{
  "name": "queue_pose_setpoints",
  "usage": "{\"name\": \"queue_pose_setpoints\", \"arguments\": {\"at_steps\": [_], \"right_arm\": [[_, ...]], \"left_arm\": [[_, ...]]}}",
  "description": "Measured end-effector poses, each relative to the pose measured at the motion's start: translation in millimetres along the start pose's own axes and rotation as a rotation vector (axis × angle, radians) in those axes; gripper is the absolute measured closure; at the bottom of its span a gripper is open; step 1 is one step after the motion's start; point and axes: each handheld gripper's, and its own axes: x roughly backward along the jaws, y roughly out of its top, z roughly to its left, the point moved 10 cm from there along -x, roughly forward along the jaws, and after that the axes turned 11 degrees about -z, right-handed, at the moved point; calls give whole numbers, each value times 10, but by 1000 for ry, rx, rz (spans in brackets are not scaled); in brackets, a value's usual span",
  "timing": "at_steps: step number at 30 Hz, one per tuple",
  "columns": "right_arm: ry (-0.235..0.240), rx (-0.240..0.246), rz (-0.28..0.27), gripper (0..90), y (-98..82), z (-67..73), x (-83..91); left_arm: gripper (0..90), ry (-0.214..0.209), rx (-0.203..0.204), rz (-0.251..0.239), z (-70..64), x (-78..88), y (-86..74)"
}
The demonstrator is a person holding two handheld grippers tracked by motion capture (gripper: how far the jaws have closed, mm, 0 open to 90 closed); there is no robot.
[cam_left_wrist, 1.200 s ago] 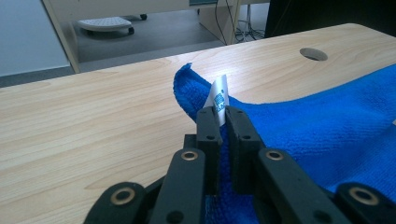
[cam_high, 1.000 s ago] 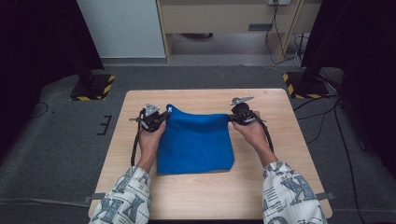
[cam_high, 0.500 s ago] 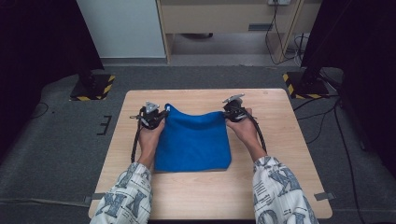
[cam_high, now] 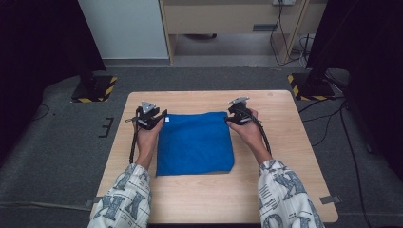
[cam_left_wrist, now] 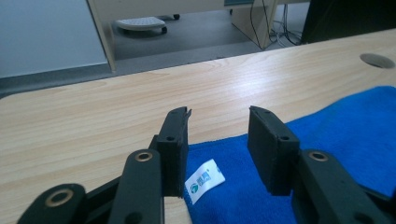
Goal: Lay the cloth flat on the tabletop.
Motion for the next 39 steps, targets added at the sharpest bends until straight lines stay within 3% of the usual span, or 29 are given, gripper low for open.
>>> {"name": "queue_pose_setpoints", "arguments": {"at_steps": [4, 8, 14, 16, 20, 23, 27, 30, 35, 39], "right_arm": [[48, 11, 9, 408, -35, 67, 112], [102, 19, 23, 425, -168, 196, 297], [179, 31, 24, 538, -459, 437, 599], [209, 27, 19, 558, -534, 511, 686], [265, 24, -6, 590, -664, 644, 898], [286, 20, -18, 629, -747, 679, 1040], [316, 10, -24, 672, -866, 707, 1192], [352, -6, -2, 612, -985, 752, 1253], [376, 20, 26, 450, -1092, 848, 1250], [376, 21, 56, 394, -1141, 922, 1189]], "left_arm": [[575, -37, -45, 17, -100, 128, 18], [553, -79, -86, 52, -267, 323, -74], [532, -112, -73, 69, -470, 655, -227], [513, -144, -58, 86, -529, 752, -270], [495, -157, -67, 106, -549, 929, -368], [499, -166, -64, 118, -557, 1063, -448], [494, -185, -90, 141, -570, 1261, -539], [489, -194, -85, 157, -552, 1393, -614], [461, -212, -58, 180, -530, 1572, -713], [456, -230, -73, 223, -551, 1609, -830]]}}
